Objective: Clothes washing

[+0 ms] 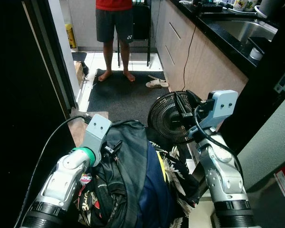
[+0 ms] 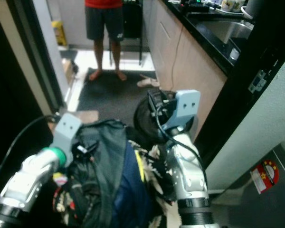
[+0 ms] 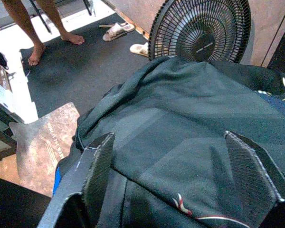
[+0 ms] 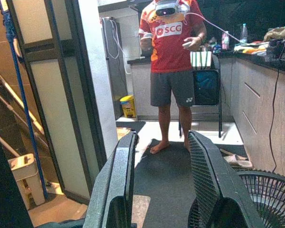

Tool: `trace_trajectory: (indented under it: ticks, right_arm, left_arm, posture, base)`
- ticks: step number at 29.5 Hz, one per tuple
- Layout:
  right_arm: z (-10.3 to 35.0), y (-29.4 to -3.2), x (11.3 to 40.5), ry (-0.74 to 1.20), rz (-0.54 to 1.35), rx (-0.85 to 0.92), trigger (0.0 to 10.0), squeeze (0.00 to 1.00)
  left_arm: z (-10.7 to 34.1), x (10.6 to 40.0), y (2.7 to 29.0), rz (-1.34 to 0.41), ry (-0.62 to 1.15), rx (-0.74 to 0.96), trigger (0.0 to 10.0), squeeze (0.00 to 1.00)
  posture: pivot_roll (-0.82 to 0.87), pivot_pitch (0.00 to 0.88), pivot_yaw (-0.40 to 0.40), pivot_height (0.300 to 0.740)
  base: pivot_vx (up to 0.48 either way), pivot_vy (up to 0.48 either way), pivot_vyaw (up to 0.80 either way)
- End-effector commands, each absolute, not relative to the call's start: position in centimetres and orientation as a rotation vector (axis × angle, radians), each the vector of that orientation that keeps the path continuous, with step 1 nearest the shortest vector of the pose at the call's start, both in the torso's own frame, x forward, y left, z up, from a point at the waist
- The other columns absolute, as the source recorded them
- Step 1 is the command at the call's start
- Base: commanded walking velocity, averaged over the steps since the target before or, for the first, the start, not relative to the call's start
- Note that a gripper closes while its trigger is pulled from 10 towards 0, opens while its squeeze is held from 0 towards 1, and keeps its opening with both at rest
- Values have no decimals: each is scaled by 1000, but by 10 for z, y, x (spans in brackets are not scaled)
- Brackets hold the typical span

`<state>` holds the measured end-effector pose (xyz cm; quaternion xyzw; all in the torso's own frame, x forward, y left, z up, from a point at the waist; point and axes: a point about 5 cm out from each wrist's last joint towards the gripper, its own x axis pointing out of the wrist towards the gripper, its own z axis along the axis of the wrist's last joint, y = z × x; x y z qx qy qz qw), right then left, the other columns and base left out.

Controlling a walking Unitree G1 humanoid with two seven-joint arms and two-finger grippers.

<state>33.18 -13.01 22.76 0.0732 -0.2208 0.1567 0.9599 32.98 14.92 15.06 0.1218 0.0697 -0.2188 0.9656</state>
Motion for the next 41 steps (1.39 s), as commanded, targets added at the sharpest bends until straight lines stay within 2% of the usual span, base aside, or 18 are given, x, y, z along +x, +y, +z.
trace_trajectory:
  ticks: [1,8,9,11,12,15,16,17,18,41]
  right_arm:
    - [224,-131,331,-441,316,151,10000,0]
    - [224,-131,331,-441,316,152,10000,0]
    - [224,-131,331,-440,315,151,10000,0]
    - [224,-131,331,-440,315,151,10000,0]
    - [224,-132,331,-440,313,151,10000,0]
    - [224,-132,331,-441,312,152,10000,0]
    - [224,-132,331,-441,311,153,10000,0]
    - [224,-132,331,-441,311,153,10000,0]
    - [224,-133,332,-441,311,154,10000,0]
    - [223,-134,329,-442,298,153,10000,0]
  left_arm:
    - [139,327,150,-451,183,245,10000,1000]
    - [122,326,155,-432,247,237,10000,1000]
    - [116,324,157,-429,274,229,10000,498]
    - [116,324,157,-429,274,229,10000,498]
    - [109,323,158,-428,299,224,10000,0]
    - [103,322,160,-415,320,221,9804,0]
    - [99,322,162,-399,330,225,3882,0]
    - [99,322,162,-399,330,225,3882,0]
    - [96,323,164,-380,332,240,0,0]
    - [105,329,171,-332,243,298,0,0]
  posture:
    - [-32,75,14,740]
    - [-34,77,13,740]
    - [-38,78,14,740]
    - [-38,78,14,740]
    - [-39,79,15,740]
    - [-39,79,15,740]
    - [-36,79,10,740]
    - [-36,79,10,740]
    - [-40,82,2,740]
    - [-85,88,22,740]
  base:
    - [0,0,0]
    - [0,0,0]
    - [0,0,0]
    - [0,0,0]
    - [0,0,0]
    - [0,0,0]
    - [0,0,0]
    - [0,0,0]
    - [0,0,0]
    - [0,0,0]
